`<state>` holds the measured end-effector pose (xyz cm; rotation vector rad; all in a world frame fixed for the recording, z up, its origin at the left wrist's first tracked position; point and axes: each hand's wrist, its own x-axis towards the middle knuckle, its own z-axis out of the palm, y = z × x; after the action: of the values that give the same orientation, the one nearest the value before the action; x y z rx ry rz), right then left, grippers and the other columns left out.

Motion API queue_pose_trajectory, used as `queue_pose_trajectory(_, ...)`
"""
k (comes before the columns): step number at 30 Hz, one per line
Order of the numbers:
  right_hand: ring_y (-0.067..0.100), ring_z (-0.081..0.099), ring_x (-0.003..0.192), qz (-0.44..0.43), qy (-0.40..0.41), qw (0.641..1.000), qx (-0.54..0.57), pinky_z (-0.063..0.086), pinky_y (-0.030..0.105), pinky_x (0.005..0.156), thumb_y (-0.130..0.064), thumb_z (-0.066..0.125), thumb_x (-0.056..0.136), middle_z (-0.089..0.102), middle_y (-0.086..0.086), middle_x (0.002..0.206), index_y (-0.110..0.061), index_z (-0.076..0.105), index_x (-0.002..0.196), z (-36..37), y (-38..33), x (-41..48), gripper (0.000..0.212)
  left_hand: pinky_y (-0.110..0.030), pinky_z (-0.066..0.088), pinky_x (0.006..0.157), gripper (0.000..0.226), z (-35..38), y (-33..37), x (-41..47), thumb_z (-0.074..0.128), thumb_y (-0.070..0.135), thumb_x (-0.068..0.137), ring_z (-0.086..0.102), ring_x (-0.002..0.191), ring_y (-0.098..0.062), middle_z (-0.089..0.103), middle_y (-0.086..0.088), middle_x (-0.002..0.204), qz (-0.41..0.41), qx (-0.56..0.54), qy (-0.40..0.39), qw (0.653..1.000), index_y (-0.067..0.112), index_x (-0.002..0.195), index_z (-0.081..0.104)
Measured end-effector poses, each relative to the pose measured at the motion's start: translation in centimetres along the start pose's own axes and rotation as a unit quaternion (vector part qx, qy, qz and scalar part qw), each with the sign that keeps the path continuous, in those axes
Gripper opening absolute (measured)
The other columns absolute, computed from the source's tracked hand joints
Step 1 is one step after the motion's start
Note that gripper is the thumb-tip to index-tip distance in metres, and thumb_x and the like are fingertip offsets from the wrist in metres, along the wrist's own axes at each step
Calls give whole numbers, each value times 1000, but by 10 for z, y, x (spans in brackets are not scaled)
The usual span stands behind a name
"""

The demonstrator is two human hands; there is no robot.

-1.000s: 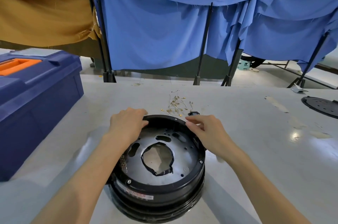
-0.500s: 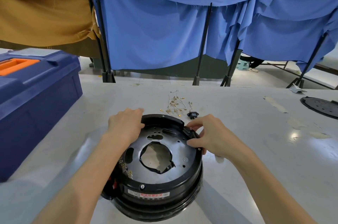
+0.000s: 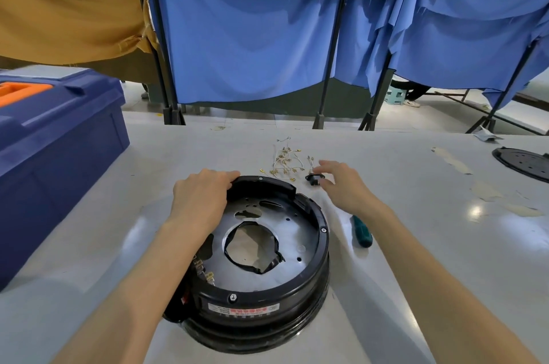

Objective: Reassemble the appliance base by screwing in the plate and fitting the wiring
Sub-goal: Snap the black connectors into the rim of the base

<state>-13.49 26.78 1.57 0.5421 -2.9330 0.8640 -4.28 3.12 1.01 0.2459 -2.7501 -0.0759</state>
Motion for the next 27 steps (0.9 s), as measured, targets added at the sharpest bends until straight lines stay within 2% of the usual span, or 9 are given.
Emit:
queue_pose_trajectory(2,27,31,142,-1,-18,999,-43,26,35,112,-6,45,100,29,5,158,-9,49,141,13,4,17,41,-31,33,62,45,2,0,0,42,8,97,60,93,-29,65,-2,107,0,5,3,1000,39,127,54)
queue_pose_trajectory(4,30,27,143,6,-24,997,-79,25,42,115,-6,47,99,26,7,159,-10,42,145,22,9,31,47,-31,33,62,45,4,0,1,41,9,98,60,92,-29,64,-1,106,2,9,7,1000,40,129,52)
queue_pose_trajectory(7,34,38,134,32,-20,993,-109,33,42,109,-3,50,94,44,12,145,-8,47,140,31,16,43,46,-31,35,63,45,5,-1,1,40,11,99,60,92,-28,62,-1,106,1,10,10,1000,40,131,50)
queue_pose_trajectory(9,37,50,119,39,11,992,-116,42,41,97,1,51,89,60,16,124,-2,60,122,36,17,46,35,-30,36,64,44,6,-2,0,40,11,99,60,92,-28,62,-1,104,0,7,8,1000,40,131,50)
queue_pose_trajectory(11,36,54,109,39,39,993,-102,44,35,85,1,54,86,65,16,111,0,65,109,35,17,44,26,-30,38,64,45,7,-2,0,40,10,98,60,92,-28,62,-1,104,-4,6,5,1000,39,130,51)
queue_pose_trajectory(14,32,59,98,45,60,996,-46,42,32,74,-9,64,85,65,12,98,-1,66,101,27,15,37,18,-30,37,65,48,7,-3,1,41,8,96,60,93,-28,61,-1,104,-5,5,4,1000,39,130,51)
queue_pose_trajectory(17,25,64,79,62,69,986,137,54,38,74,-21,74,85,70,13,84,-6,67,101,9,5,21,23,-30,36,64,44,6,-3,0,42,10,97,60,91,-28,61,0,103,-3,7,3,1000,39,129,52)
queue_pose_trajectory(20,18,65,61,40,26,962,269,58,30,62,-22,78,81,73,17,74,-4,72,93,-13,-11,0,22,-30,35,63,41,4,-2,0,42,12,99,59,91,-27,61,0,102,-2,7,2,1000,38,128,53)
queue_pose_trajectory(27,19,67,60,19,-39,958,284,54,25,57,-23,81,78,74,13,73,-7,74,89,-28,-34,-35,20,-30,34,62,41,-3,2,-8,40,15,101,60,91,-26,62,2,104,6,13,-9,1000,42,129,51)
